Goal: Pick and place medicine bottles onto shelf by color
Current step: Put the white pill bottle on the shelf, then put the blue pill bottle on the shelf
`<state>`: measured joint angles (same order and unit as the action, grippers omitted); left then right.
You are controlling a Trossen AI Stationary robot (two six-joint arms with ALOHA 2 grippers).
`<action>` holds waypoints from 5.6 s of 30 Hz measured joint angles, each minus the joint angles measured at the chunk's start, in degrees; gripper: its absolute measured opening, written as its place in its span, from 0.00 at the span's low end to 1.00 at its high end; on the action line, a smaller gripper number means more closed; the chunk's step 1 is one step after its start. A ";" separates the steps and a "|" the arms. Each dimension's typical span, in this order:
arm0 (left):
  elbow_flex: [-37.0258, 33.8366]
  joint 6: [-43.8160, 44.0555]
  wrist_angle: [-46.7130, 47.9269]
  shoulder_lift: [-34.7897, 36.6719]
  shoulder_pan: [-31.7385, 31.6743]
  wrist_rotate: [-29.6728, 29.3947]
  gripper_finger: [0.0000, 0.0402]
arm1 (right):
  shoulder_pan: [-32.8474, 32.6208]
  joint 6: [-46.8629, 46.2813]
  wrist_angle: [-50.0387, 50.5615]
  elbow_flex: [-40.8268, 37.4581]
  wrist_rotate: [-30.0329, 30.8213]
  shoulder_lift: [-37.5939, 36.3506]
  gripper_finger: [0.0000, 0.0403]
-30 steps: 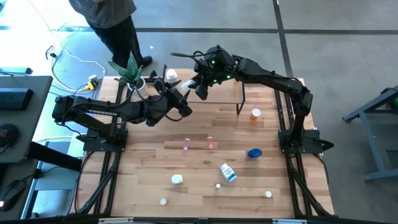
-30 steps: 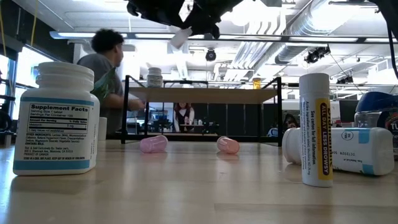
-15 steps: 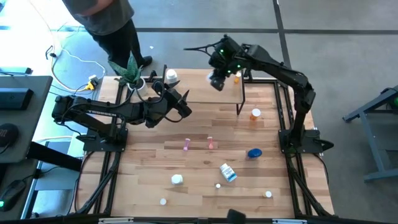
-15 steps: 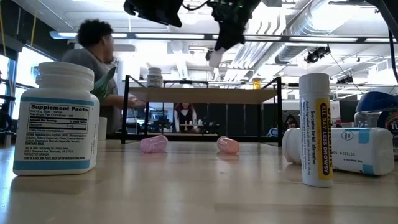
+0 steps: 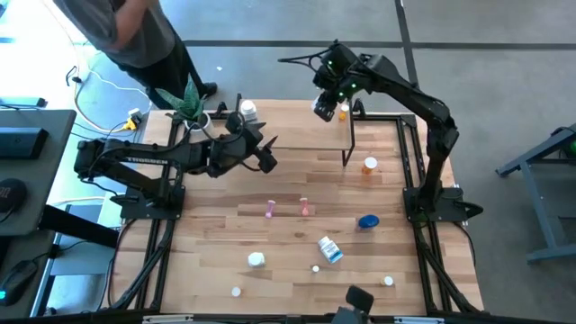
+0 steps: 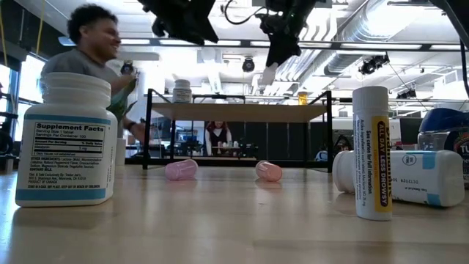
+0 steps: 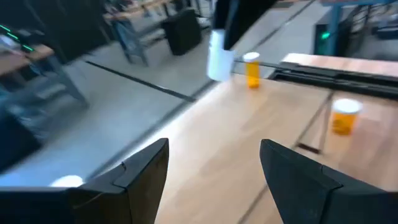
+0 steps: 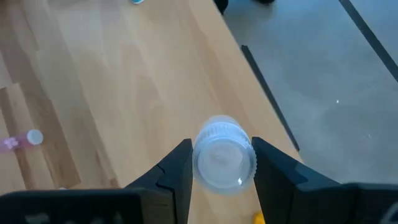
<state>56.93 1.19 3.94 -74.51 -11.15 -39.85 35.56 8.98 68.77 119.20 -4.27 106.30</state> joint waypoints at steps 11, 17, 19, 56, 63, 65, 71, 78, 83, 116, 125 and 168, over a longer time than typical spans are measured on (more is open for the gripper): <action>0.00 8.07 6.61 -0.01 -3.20 9.64 0.61 | 1.29 -2.70 8.68 0.00 -0.22 0.00 0.29; 0.00 7.65 6.63 -0.01 -3.20 9.61 0.61 | -0.06 -2.56 13.91 0.00 -0.25 0.09 0.29; 0.00 7.65 6.66 -0.01 -3.20 9.61 0.61 | -0.50 -2.59 15.23 0.00 -0.47 0.33 0.29; -0.04 5.68 7.02 -0.01 -3.19 9.21 0.61 | -2.21 -5.10 10.14 -0.02 -0.52 8.03 0.30; -0.04 5.68 7.04 -0.01 -3.18 9.22 0.61 | -2.21 -4.00 10.20 -0.02 -0.42 8.07 0.37; -0.04 5.68 7.04 -0.01 -3.18 9.22 0.61 | -2.21 -3.75 10.18 -0.02 -0.35 8.12 0.41; -0.04 5.68 7.17 -0.01 -3.18 9.22 0.61 | -1.81 -4.49 9.75 -0.04 -0.41 7.58 0.51; -0.04 5.66 7.27 -0.01 -3.18 9.22 0.61 | -0.99 -4.46 9.70 -0.04 -0.35 5.65 0.52; -0.04 5.66 8.31 0.01 -3.18 9.23 0.61 | -0.95 -3.85 9.73 -0.04 -0.39 4.34 0.52; 2.47 12.33 29.47 1.11 4.62 14.65 0.61 | -9.92 -6.96 20.00 -0.04 -8.33 -5.28 0.52; 2.47 12.17 29.43 1.11 7.06 15.29 0.61 | -14.66 -13.15 21.27 -0.09 -8.34 -5.29 0.52; 2.51 12.52 29.25 1.06 14.20 15.14 0.61 | -38.64 -28.48 19.68 -34.18 -0.20 -29.80 0.69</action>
<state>59.44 13.72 33.19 -73.45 3.05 -24.71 -3.08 -19.50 88.46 85.01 -4.47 76.50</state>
